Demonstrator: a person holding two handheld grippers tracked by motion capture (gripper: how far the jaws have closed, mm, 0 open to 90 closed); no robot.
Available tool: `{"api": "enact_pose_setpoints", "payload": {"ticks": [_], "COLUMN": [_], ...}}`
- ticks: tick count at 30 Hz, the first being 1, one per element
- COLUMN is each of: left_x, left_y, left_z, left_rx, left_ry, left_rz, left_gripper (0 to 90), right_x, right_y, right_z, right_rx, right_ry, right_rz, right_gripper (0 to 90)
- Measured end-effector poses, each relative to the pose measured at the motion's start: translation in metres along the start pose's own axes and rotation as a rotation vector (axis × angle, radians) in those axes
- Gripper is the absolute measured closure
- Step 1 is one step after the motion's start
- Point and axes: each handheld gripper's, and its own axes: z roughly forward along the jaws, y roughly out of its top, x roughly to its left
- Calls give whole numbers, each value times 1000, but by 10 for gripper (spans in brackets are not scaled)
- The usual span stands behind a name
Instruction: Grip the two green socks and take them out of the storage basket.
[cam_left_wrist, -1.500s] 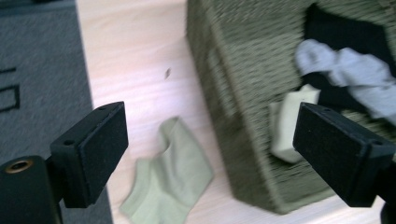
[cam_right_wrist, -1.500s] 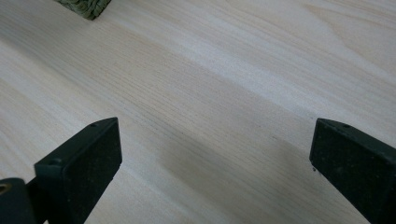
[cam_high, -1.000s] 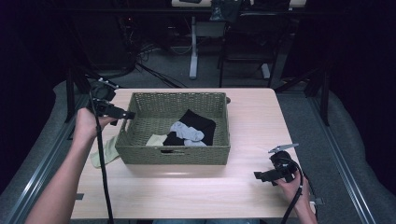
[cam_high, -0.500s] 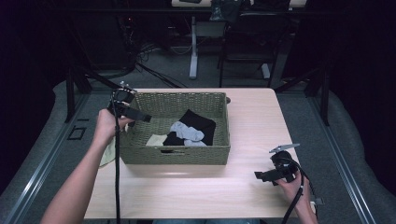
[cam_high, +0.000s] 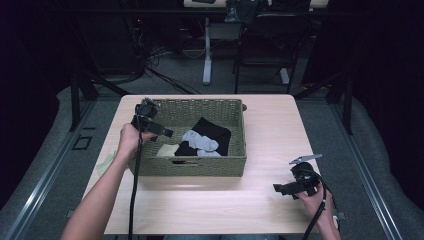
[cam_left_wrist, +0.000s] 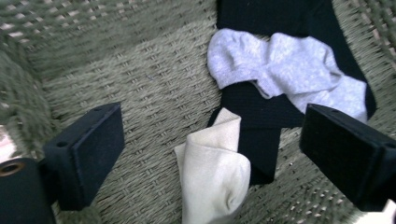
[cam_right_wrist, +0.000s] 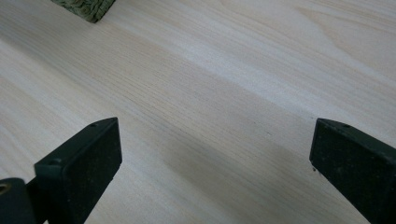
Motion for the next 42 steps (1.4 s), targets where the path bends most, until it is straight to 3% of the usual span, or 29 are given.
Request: {"api": "enact_pose_setpoints", "payload": {"ticks": [12,19,29,35,42], "left_x": [4,5,12,9,-2], "left_y": [1,3,3,4,8], "left_z": [32,38,52,46,16], "left_rx": [114,173,273,265,198], "left_ry": [-15,-15,-44,-45,-28], "left_rz": [1,18,0,25,78], "left_gripper": [286,378,502,849,875], "right_x": [0,0,-1,-1,0], "right_y": [0,0,0,0,0], "right_z": [0,0,0,1,1], "right_rx": [2,-1,2,0,0], "right_ry": [4,3,6,-2,-1], "right_rz": [0,3,-2,0,0], "right_gripper": [17,16,16,17,17]}}
